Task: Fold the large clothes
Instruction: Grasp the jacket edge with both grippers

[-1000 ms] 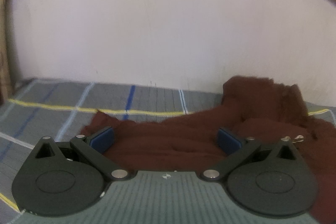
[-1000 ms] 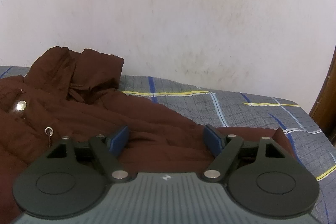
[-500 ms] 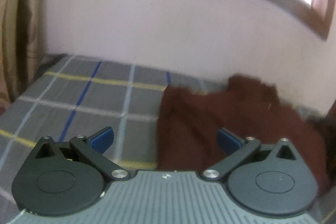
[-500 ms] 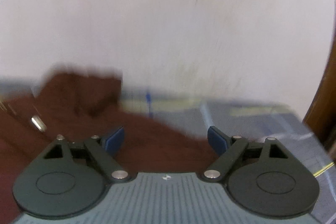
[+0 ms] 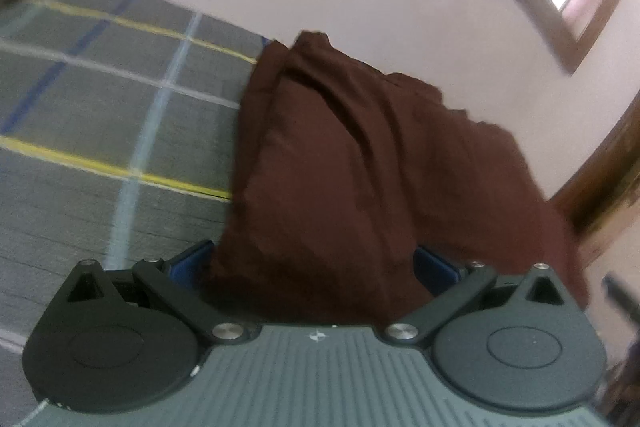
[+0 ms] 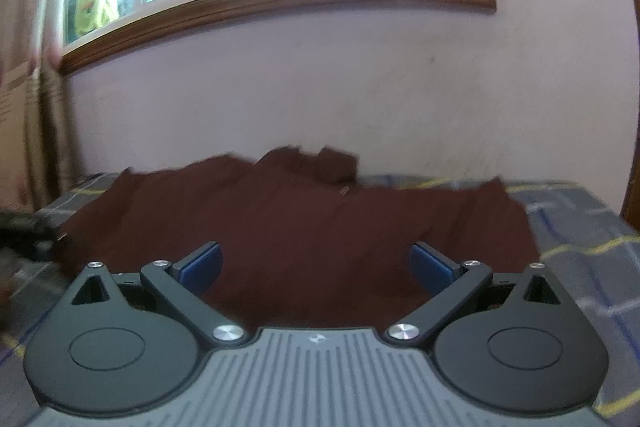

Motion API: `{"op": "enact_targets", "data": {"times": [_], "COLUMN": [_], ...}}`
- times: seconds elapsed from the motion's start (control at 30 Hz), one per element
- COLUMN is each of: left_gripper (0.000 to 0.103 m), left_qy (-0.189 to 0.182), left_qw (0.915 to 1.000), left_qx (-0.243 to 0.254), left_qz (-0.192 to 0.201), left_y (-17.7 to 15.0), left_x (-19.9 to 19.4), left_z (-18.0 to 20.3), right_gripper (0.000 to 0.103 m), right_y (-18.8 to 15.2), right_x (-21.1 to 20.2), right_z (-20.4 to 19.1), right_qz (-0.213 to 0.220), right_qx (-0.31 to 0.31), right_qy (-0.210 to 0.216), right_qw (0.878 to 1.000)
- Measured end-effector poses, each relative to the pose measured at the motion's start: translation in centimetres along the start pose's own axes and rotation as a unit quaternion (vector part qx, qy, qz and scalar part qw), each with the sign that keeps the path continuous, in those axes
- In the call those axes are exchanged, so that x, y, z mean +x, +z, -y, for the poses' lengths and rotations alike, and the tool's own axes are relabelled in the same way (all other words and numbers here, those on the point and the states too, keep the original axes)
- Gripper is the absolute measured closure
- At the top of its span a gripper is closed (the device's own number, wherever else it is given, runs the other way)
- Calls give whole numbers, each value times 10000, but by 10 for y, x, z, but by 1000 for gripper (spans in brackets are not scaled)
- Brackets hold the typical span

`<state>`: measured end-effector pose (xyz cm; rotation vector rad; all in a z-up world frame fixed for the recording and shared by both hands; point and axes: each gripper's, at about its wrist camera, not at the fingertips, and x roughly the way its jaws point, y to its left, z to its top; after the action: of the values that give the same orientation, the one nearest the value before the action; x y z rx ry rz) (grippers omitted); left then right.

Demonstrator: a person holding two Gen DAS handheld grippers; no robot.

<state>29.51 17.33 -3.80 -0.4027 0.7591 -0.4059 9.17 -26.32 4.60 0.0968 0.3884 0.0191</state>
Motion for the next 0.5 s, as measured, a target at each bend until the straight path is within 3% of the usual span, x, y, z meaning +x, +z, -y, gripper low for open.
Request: {"op": "enact_targets", "data": {"times": [0.07,0.1,0.2,0.27,0.37,0.4,0.43,0.47,0.5], "left_gripper": [9,28,51,58,65,66,67,67,67], "left_qy": [-63,-133,-157,-236,-112,-47,25,68,73], "left_qw": [9997,9992,9961,9933,9929,9929,9929,9925,9918], "left_qx": [-186,-351,-838,-1063,-944,-833,-711,-625,-588], "left_qz": [115,161,224,394,718,842,957,1048,1131], "left_y": [0,1,8,7,6,5,6,6,8], "left_x": [2,4,9,3,-8,-14,-18,-22,-25], "left_z": [0,-3,-10,-12,1,9,17,24,31], "right_gripper": [2,2,2,2,7,18,59,86,87], "right_y": [-6,-8,-8,-3,5,9,14,19,24], "right_x": [-10,-12,-23,-23,-17,-14,-8,0,7], "right_z": [-8,-11,-22,-31,-38,-41,-46,-50,-53], "right_qz": [-2,13,206,336,424,450,413,296,226], "right_qx": [23,41,-67,-297,-627,-767,-945,-1063,-1099], "right_qy": [33,80,162,207,333,350,323,293,314], "right_qw": [10000,10000,9996,9988,9966,9954,9941,9935,9932]}}
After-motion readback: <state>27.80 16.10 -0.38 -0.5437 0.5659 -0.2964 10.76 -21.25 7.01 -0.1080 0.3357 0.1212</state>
